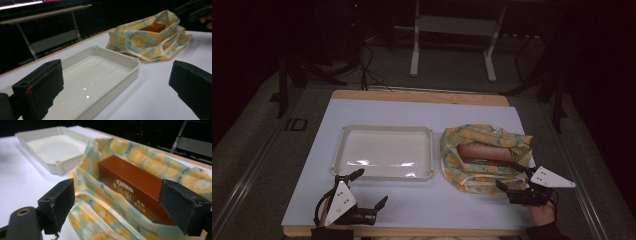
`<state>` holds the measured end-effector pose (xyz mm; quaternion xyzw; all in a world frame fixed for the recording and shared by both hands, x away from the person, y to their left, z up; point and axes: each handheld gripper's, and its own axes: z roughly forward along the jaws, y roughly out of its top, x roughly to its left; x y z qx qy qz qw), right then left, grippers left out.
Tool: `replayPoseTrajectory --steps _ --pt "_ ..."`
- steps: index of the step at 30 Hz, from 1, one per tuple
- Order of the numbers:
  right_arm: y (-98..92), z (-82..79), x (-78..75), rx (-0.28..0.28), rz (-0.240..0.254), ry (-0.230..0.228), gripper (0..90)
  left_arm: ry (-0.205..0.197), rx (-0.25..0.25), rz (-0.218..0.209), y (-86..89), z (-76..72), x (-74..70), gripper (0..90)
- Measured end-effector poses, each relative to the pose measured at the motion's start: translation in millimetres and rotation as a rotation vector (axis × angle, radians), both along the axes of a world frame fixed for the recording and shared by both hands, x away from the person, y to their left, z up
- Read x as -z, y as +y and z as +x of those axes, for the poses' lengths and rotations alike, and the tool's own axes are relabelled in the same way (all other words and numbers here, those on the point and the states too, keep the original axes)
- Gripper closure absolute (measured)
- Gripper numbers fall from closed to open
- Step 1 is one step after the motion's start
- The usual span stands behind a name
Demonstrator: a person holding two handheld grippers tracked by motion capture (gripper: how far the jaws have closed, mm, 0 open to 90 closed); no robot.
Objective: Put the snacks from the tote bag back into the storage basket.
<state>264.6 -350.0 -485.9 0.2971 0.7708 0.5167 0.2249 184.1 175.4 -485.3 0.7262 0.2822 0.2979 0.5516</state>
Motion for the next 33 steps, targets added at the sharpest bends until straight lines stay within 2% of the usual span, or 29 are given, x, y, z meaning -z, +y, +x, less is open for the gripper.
replayPoseTrajectory --steps 3,8,9,10,12,14,15,18,31,33 --pt "-2.6 0.1 -2.2 -0.011 -0.041 -0.001 14.1 0.023 -0.003 -0.005 2.9 -1.9 0.9 0.0" --pt "-7.5 -1.7 -3.9 0.004 -0.044 0.009 13.5 0.045 -0.002 -0.018 4.2 -3.4 1.4 0.0" --pt "-9.0 -2.2 -4.6 0.009 -0.046 0.009 13.4 0.049 0.003 -0.003 3.5 -4.9 2.0 0.0" --pt "-12.0 -2.5 -6.8 0.019 -0.056 0.033 12.9 0.052 0.006 0.006 2.7 -5.8 2.2 0.0" --pt "-13.2 -2.3 -8.7 0.003 -0.045 0.074 11.8 0.056 0.019 0.023 0.4 -7.9 2.4 0.0" --pt "-13.3 -2.4 -9.5 -0.005 -0.044 0.082 11.6 0.054 0.023 0.024 -0.1 -8.6 2.3 0.0" --pt "-11.5 -2.6 -11.4 -0.015 -0.054 0.1 11.0 0.054 0.028 0.024 -0.4 -9.0 2.3 0.0" --pt "-11.8 -2.1 -14.2 -0.083 -0.017 0.122 11.0 0.062 0.043 0.029 -2.2 -6.9 2.8 0.0" --pt "-5.6 2.7 -39.2 -0.16 -0.074 0.081 11.1 0.063 0.044 0.02 -2.7 -2.5 2.9 0.0" --pt "-5.2 3.1 -40.5 -0.156 -0.074 0.074 11.1 0.065 0.044 0.019 -2.7 -2.1 3.1 0.0"
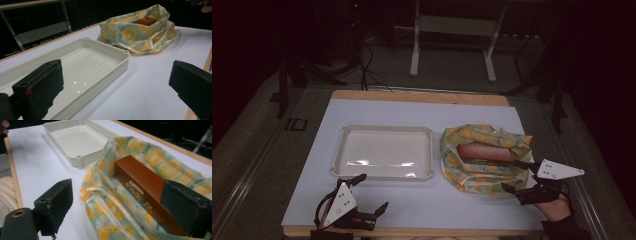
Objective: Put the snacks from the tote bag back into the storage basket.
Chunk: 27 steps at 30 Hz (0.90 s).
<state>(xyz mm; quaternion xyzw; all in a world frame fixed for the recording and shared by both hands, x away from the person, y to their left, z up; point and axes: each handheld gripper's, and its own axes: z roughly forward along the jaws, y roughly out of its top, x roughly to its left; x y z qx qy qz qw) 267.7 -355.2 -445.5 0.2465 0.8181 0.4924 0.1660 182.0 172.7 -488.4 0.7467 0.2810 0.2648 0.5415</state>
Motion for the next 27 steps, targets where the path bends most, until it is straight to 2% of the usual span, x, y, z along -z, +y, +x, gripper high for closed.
replayPoseTrajectory --steps 1,13,17,27 --pt "0.9 1.6 -2.4 -0.008 -0.001 0.014 11.1 0.0 -0.001 0.001 0.2 0.5 0.0 0.0" --pt "6.0 14.0 -18.1 -0.019 -0.01 -0.017 11.5 0.0 0.011 0.004 -0.5 1.1 0.4 0.0" --pt "6.9 22.9 -22.7 -0.012 -0.023 -0.031 11.6 0.001 0.017 0.005 -1.1 1.1 0.6 0.0" --pt "11.0 46.6 -30.4 -0.026 -0.059 -0.027 11.6 0.004 0.03 0.0 -1.5 1.5 0.8 0.0"
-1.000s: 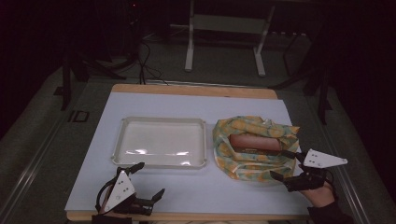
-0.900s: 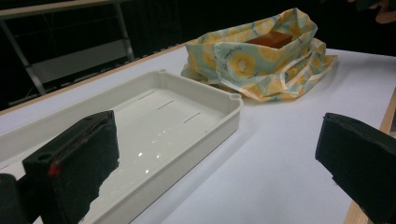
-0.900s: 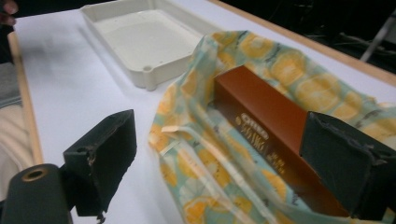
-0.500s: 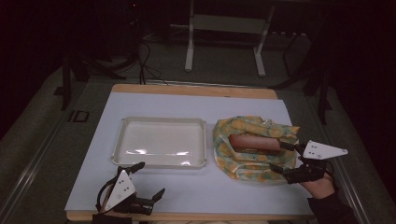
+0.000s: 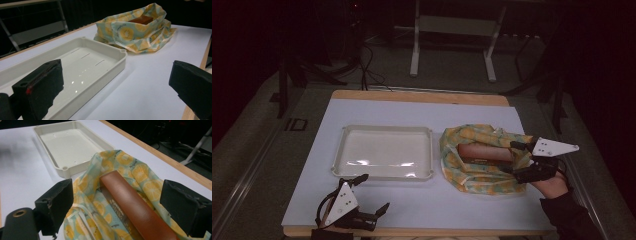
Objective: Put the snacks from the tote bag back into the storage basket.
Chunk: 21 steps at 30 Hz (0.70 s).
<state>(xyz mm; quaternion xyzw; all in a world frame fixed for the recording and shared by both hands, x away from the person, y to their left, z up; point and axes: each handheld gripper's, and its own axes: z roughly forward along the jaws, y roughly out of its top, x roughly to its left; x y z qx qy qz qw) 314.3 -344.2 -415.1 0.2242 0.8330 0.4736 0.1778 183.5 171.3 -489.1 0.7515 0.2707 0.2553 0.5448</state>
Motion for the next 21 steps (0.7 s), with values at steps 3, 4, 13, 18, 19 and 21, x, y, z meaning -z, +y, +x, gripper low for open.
replayPoseTrajectory --steps 3,4,13,18,19,21 --pt "1.3 7.9 -1.3 -0.004 -0.014 0.011 11.6 0.0 0.001 -0.002 0.5 0.5 0.0 0.0" --pt "1.9 9.7 -1.4 -0.003 -0.02 0.011 11.6 -0.001 0.0 -0.001 0.5 0.6 0.0 0.0" --pt "5.4 30.9 -3.0 -0.039 -0.07 0.051 13.1 -0.003 0.011 0.009 -0.9 0.6 0.2 0.0" --pt "4.1 41.9 -2.8 -0.059 -0.113 0.084 13.3 -0.001 0.012 0.009 -0.7 1.0 0.3 0.0" --pt "3.2 44.8 -2.2 -0.064 -0.124 0.095 13.4 -0.002 0.013 0.011 -1.0 1.2 0.4 0.0" --pt "1.7 49.4 0.4 -0.075 -0.141 0.115 13.6 -0.001 0.014 0.014 -1.0 1.3 0.6 0.0"
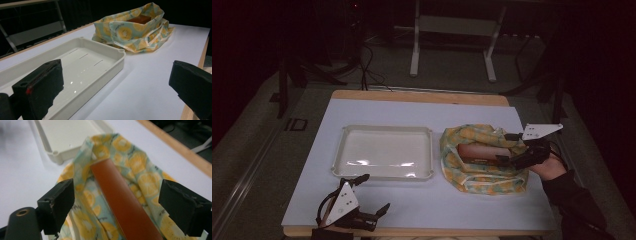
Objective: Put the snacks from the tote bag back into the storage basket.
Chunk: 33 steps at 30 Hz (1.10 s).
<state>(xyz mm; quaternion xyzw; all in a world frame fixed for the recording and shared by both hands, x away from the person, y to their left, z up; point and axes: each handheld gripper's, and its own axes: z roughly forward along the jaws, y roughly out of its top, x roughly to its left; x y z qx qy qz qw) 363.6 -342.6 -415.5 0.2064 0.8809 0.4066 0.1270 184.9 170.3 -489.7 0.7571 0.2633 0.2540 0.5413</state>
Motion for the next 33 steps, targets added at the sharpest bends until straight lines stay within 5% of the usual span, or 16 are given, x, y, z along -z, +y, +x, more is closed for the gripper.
replayPoseTrajectory --steps 12,26,33 --pt "0.2 16.8 25.7 -0.048 -0.182 0.047 17.6 -0.004 0.001 0.003 0.2 0.8 0.5 0.0" --pt "6.5 37.9 45.7 -0.067 -0.322 0.101 20.9 -0.012 -0.02 -0.012 3.5 1.9 0.2 0.0" --pt "16.1 43.0 52.6 -0.088 -0.454 0.106 27.8 -0.007 -0.013 -0.004 2.7 2.3 0.9 0.0"
